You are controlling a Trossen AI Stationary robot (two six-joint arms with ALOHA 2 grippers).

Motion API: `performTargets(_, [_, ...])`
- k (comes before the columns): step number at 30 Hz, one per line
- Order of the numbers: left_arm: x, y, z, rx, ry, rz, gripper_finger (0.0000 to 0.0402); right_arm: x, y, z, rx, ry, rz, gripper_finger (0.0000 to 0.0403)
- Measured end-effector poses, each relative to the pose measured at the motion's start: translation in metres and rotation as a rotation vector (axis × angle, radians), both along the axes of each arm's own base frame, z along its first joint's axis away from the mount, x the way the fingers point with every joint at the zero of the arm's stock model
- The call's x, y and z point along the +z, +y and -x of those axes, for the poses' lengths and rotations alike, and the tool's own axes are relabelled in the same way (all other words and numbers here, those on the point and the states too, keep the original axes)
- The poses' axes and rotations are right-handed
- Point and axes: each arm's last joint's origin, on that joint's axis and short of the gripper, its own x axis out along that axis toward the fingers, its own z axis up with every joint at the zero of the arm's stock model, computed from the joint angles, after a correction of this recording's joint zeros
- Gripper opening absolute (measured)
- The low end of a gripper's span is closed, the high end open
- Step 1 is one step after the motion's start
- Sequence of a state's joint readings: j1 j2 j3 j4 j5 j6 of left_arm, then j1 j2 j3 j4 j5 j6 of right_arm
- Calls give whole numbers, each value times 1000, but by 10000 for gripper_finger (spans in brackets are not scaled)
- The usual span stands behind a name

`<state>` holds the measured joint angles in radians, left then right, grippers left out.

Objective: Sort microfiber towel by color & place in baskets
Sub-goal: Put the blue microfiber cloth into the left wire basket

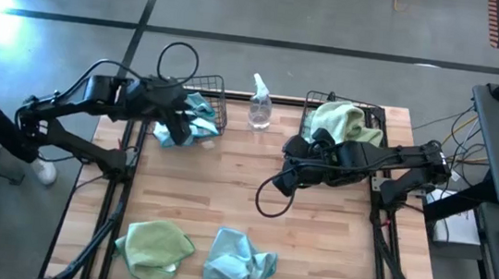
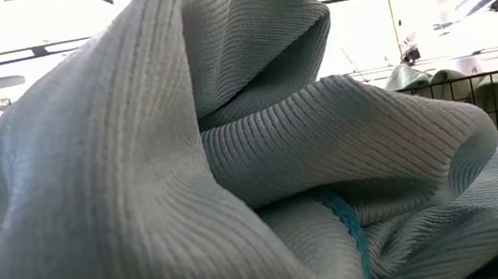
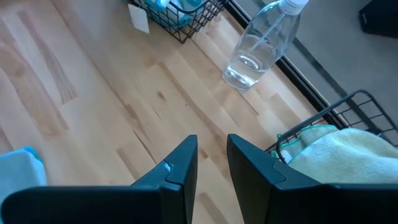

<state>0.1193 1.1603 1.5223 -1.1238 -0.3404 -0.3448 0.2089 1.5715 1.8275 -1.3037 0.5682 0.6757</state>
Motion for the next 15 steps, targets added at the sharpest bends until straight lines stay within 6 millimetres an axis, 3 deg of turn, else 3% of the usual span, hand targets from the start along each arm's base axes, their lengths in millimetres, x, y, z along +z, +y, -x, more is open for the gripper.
performTargets(15, [12, -16, -7, -498, -146, 136, 137, 0, 0, -1, -26, -24, -11, 82])
